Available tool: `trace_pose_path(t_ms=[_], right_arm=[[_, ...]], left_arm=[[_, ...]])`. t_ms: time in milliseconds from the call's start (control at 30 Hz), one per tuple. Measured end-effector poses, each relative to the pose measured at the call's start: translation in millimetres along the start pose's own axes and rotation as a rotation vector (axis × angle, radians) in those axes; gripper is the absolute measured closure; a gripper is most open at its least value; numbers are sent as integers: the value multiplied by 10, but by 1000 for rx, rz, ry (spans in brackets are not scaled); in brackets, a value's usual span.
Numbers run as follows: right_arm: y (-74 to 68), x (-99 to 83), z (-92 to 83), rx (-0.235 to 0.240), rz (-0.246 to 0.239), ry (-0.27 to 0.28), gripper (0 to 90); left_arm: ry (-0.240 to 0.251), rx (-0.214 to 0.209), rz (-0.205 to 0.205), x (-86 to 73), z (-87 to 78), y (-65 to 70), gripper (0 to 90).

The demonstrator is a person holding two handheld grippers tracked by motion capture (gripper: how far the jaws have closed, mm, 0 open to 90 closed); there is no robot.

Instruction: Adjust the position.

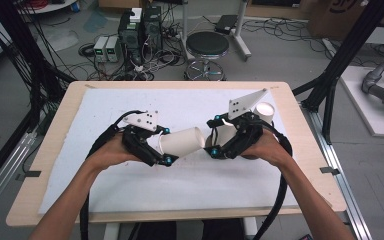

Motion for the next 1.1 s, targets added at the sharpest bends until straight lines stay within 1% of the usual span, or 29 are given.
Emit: trace_pose_path(t_ms=[200,300,367,467,500,533,567,633,667,733,833,900,967,1000,1033,1067,1100], right_arm=[[-17,12,54,-16,-36,-88,137],[-19,21,78,-21,-46,-108,138],[-17,20,93,-15,-49,-122,138],[-22,11,118,-25,-54,-156,138],[-20,8,127,-28,-59,-165,138],[-21,4,136,-29,-60,-175,138],[-20,4,145,-27,-65,-182,138],[-22,6,157,-31,-67,-197,138],[-18,7,165,-32,-73,-202,138],[-18,10,180,-31,-74,-212,138],[-19,13,206,-36,-90,-245,138],[-28,17,236,-38,-99,-282,138],[-34,26,264,-35,-113,-306,138],[-35,27,282,-36,-122,-321,138],[-38,27,298,-38,-129,-333,138],[-36,28,324,-30,-146,-350,138],[-49,28,342,-36,-146,-367,138]], left_arm=[[-78,-1,14,67,-38,-11,262],[-125,2,21,88,-46,-16,262],[-154,-2,26,105,-45,-17,262],[-189,-5,35,141,-42,-24,262],[-197,-5,28,147,-41,-24,262],[-213,-2,31,149,-41,-28,262],[-244,-6,43,152,-40,-35,262],[-284,-3,55,164,-31,-35,261],[-296,-6,59,179,-27,-37,261],[-301,-12,57,206,-19,-39,262],[-307,-11,54,208,-6,-35,262],[-343,-16,59,190,15,-43,262],[-357,-16,49,177,30,-37,261],[-361,-15,50,173,38,-37,261],[-379,-16,54,173,49,-38,261],[-390,-12,56,178,59,-36,261],[-399,-14,60,187,66,-40,261]])
Point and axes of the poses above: each handheld gripper's, and its own axes: z roughly forward along the jaws, x roughly out of its top, y roughly to its right, the point moved 2 cm from there along z, roughly forward along the jaws, and after that the axes turned 13 degrees about y, right-handed, at the moved point
